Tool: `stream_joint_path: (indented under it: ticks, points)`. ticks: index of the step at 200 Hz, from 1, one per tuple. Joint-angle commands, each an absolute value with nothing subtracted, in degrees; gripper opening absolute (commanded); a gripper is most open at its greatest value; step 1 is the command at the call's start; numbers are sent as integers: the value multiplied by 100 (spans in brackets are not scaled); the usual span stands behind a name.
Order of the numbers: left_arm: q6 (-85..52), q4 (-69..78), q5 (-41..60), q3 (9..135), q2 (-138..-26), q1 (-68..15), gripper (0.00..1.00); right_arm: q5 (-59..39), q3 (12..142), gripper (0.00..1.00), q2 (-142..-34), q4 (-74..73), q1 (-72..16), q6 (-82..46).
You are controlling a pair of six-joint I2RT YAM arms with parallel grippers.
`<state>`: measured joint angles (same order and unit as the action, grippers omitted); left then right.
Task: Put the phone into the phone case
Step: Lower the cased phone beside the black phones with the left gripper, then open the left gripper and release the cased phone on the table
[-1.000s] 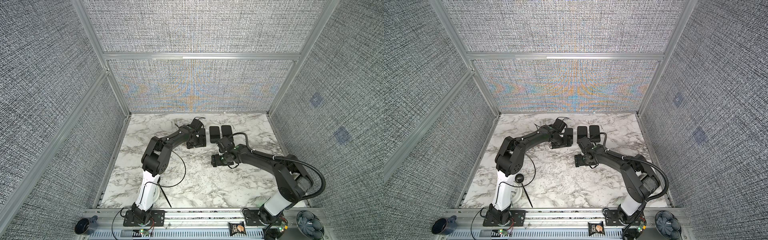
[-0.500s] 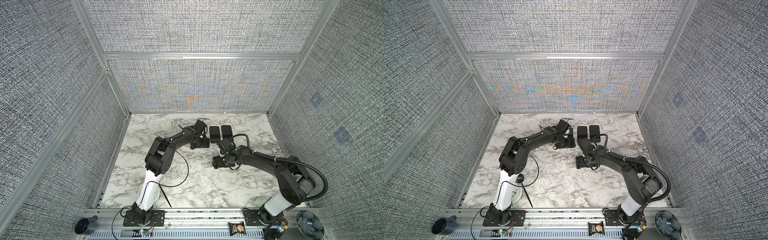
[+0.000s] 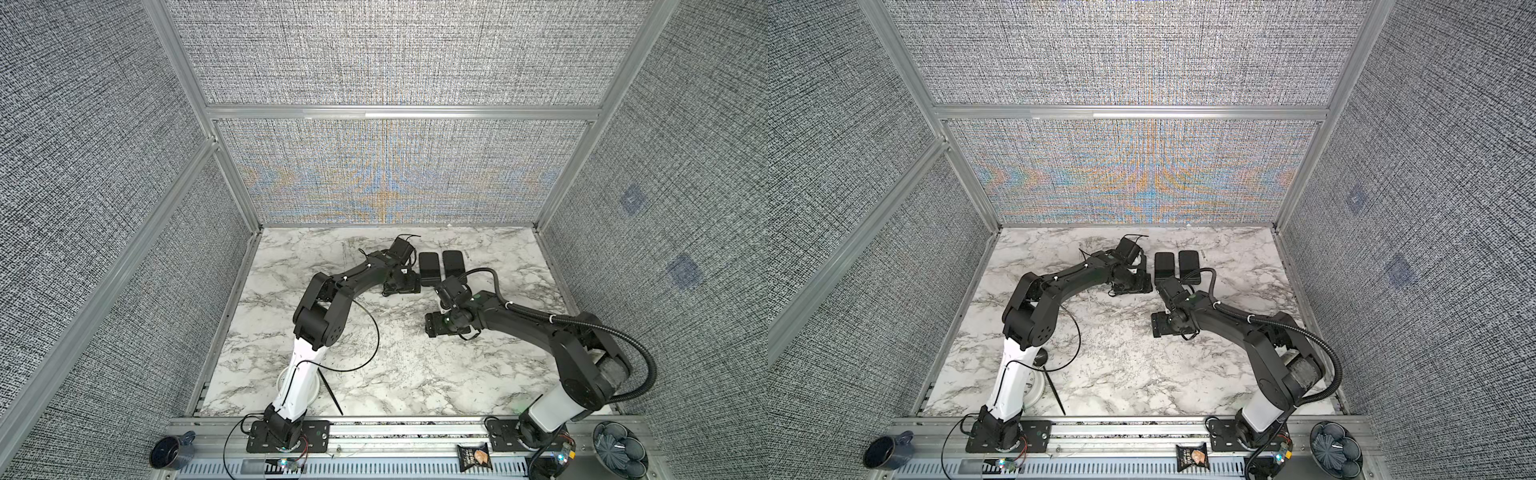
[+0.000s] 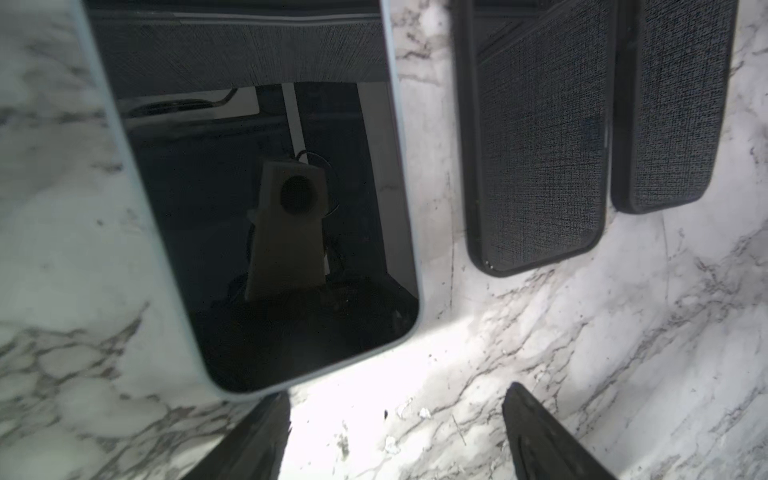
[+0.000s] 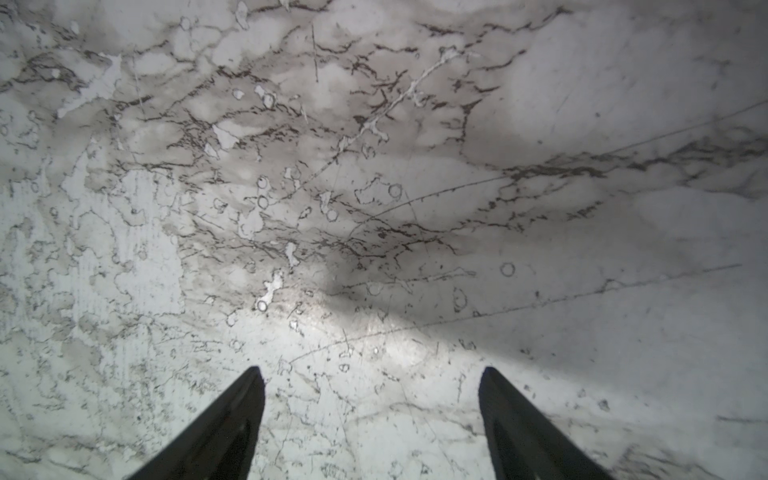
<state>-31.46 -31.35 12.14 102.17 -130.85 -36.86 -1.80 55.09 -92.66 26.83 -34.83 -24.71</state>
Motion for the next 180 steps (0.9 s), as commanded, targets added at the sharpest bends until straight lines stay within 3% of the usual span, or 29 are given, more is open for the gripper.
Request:
stream_joint_path:
  ticks: [1, 73, 97, 121, 144, 180]
  points:
    - [-3059, -3263, 1150, 10290, -13183, -3673, 82, -139, 5493, 84, -9237, 2786, -3478, -2470]
    - [-3118, -3311, 1214, 10319, -13074, -3657, 80, -158, 5620, 84, -9074, 3025, -3488, -2491]
    - [-3157, -3297, 976, 9929, -12369, -3696, 80, 59, 5956, 84, -8434, 3279, -3516, -2320]
    - [-3087, -3044, 512, 9035, -11213, -3683, 84, 909, 5955, 84, -7917, 3182, -3437, -2023]
    - [-2808, -2768, -242, 8174, -10142, -3695, 90, 1978, 5643, 85, -7481, 2344, -3260, -1672]
    - [-2081, -1836, -2075, 6651, -8607, -3697, 98, 3413, 4002, 81, -7161, -764, -3236, 275]
